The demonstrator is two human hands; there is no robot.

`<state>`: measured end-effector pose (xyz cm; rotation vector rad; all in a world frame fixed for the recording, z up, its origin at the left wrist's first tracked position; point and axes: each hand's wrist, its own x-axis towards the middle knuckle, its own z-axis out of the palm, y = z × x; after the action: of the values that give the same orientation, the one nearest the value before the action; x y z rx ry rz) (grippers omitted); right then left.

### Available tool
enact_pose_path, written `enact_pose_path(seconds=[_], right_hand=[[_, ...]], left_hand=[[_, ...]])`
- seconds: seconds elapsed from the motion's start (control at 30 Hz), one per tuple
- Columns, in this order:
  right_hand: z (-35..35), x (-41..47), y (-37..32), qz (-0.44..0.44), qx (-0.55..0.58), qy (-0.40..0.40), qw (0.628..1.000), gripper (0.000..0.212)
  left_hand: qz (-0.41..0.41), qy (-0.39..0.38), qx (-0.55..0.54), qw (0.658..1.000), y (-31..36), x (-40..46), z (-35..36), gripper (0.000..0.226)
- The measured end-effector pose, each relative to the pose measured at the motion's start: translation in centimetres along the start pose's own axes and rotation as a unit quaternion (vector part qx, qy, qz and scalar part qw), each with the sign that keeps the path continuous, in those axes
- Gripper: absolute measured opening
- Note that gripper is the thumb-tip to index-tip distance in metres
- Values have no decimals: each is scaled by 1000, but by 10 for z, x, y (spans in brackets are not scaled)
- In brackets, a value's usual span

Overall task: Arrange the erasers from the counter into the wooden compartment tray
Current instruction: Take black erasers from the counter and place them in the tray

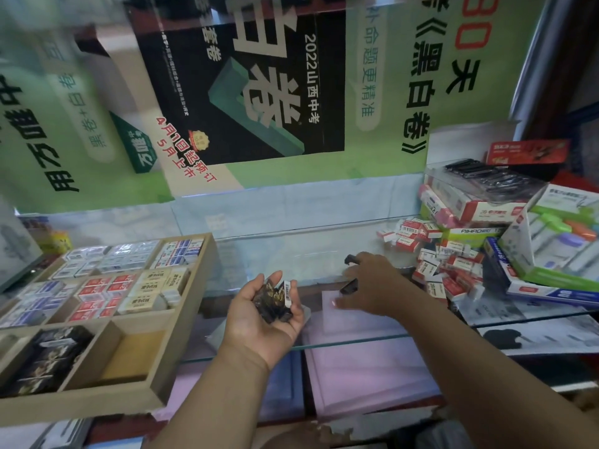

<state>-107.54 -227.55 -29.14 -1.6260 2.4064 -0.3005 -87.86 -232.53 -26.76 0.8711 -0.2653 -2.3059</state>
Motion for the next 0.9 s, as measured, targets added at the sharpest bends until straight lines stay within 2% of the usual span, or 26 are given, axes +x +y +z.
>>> enact_pose_path(seconds=[0.07,0.13,0.27,0.4,0.53,0.6,0.67,0.77,0.83,0.9], right_hand=[[4,-2,4,-27,-6,6,1000,67],[3,1,9,-16,27,30,999,58],[5,14,11,-15,94,82,992,21],[3,15,8,-23,123,98,987,24],[-15,21,1,-5,142,159,977,16],[-20,28,0,17,89,129,988,24],[-19,29,-3,19,1,61,998,33],[-17,26,-7,-11,-29,47,998,25],[-19,23,-12,-36,37,55,997,20],[-23,16,-26,-65,173,66,980,20]], left_hand=[[0,-1,0,1000,2,-4,-3,22],[1,-1,0,1000,4,-8,-6,22],[-2,7,-2,1000,9,-17,-13,22],[1,5,-2,1000,13,-22,-16,21],[3,5,0,1000,15,-24,-19,21],[3,11,3,1000,13,-25,-20,21],[2,14,2,1000,11,-26,-21,21],[2,14,1,1000,14,-28,-20,20],[6,19,-5,1000,15,-28,-20,20],[8,24,-16,1000,14,-26,-20,21]])
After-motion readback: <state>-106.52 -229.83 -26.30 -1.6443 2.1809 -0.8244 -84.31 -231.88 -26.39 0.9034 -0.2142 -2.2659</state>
